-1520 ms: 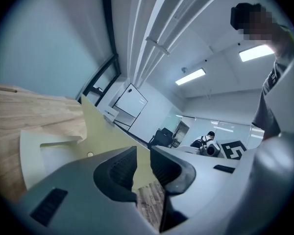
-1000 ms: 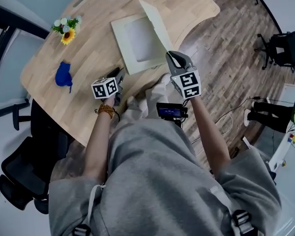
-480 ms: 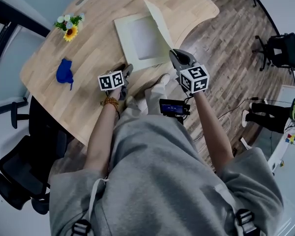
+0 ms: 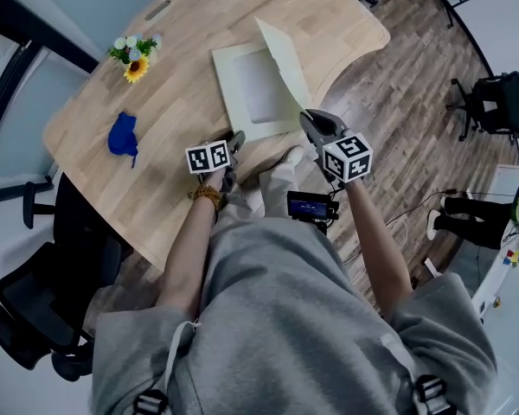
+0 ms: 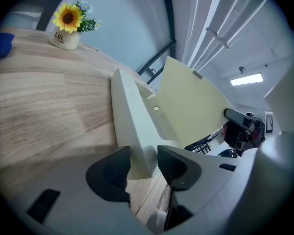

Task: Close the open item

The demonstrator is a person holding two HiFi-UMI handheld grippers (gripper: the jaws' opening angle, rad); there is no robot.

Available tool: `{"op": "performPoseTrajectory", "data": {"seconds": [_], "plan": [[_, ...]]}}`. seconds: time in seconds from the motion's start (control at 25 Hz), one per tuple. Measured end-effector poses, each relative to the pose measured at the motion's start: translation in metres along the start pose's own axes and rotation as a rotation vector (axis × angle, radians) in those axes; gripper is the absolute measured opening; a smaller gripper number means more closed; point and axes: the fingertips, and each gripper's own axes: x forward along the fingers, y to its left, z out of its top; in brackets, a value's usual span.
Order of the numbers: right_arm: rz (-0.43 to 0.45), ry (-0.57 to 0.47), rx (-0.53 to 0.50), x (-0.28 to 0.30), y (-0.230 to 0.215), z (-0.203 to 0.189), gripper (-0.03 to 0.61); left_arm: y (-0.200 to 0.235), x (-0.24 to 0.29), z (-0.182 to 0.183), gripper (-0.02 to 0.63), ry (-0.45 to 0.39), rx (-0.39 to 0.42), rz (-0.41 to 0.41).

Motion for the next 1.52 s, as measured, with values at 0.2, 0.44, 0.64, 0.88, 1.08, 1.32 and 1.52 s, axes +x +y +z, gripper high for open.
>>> {"op": "performPoseTrajectory", "data": {"seconds": [0.2,0.44,0.64,0.88,1.08,1.32,1.52], "plan": [[0.050,-0.040,0.160,-0.004,0.006,-0.002,0.048,-0.010,-0.004,-0.015,0.175,0.008,-0.023,-0.009],[0.054,-0.038,0.186,-0.010,0.002,-0.009,0.048,-0.005,-0.012,-0.018,0.153,-0.042,-0.045,-0.068],[0.069,-0.029,0.184,-0.012,0.000,-0.010,0.048,0.008,-0.010,0.015,0.140,-0.089,-0.096,-0.033],[0.098,0.005,0.162,-0.011,0.003,-0.016,0.048,0.004,0.006,0.022,0.126,-0.066,-0.097,0.006],[0.120,0.061,0.109,0.001,0.015,-0.027,0.054,0.010,0.002,0.021,0.124,-0.090,-0.160,-0.004],[0.130,0.119,0.023,0.008,0.027,-0.039,0.054,0.009,0.003,0.019,0.123,-0.109,-0.189,0.019],[0.139,0.156,-0.002,0.011,0.037,-0.050,0.054,0.006,0.001,0.012,0.123,-0.116,-0.219,0.022]]}}
